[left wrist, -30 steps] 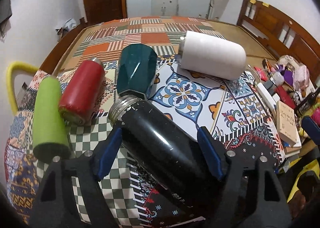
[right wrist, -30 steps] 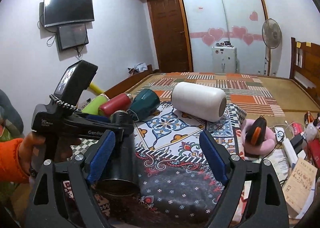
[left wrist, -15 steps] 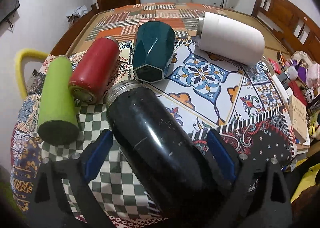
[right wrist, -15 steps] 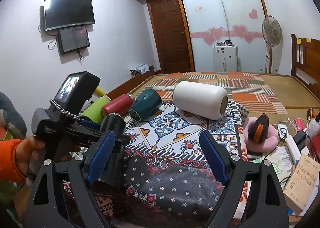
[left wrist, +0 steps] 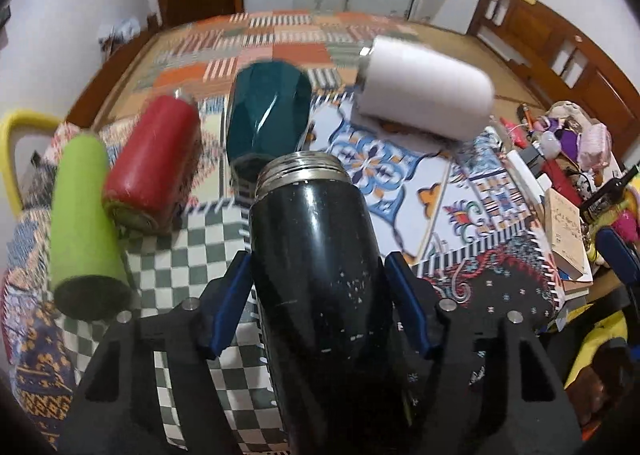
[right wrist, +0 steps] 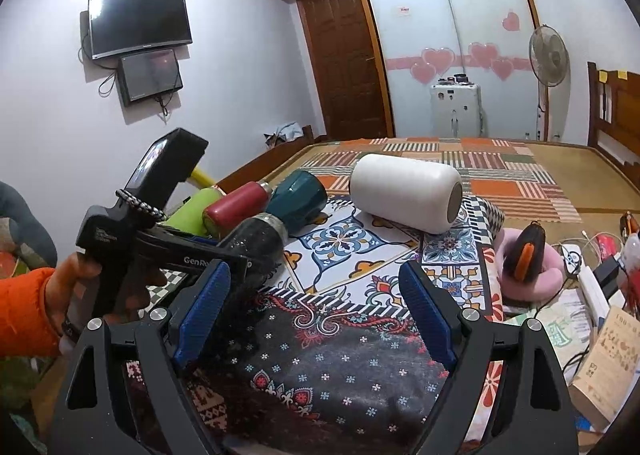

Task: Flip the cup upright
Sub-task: 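Grasp the black thermos with the left gripper and tilt it upright, then lower the upright black thermos onto the quilt with the left gripper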

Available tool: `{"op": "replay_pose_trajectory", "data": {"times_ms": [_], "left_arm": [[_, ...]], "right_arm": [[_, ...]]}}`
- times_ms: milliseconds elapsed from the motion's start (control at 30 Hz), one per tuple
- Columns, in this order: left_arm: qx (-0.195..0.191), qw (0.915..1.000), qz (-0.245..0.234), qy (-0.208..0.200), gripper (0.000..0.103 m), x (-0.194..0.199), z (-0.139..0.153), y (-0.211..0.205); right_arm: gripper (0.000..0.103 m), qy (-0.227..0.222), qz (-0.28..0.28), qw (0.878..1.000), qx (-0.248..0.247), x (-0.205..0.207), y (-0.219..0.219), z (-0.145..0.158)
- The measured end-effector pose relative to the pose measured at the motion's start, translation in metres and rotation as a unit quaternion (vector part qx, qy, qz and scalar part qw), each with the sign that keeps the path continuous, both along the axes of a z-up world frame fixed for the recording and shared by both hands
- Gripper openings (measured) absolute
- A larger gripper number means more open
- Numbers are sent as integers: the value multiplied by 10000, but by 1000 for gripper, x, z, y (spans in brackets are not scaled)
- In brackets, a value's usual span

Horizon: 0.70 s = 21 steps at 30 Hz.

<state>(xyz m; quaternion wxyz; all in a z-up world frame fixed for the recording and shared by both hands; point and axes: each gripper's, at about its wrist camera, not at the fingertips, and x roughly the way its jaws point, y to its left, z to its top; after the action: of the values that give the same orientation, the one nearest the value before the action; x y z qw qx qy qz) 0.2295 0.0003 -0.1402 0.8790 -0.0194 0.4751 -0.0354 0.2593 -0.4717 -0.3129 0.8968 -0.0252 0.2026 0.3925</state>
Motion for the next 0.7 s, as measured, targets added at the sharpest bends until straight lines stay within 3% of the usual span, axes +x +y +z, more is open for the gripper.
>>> {"op": "replay_pose_trajectory", "data": {"times_ms": [400, 700], "left_arm": [[-108, 9943, -109, -1057, 65, -53, 65, 9], [-115, 9861, -77, -1654, 64, -77, 95, 15]], "right_arm": [[87, -175, 80, 9998, 54, -11, 8, 11], [92, -323, 110, 9993, 120, -16, 12, 18]]}}
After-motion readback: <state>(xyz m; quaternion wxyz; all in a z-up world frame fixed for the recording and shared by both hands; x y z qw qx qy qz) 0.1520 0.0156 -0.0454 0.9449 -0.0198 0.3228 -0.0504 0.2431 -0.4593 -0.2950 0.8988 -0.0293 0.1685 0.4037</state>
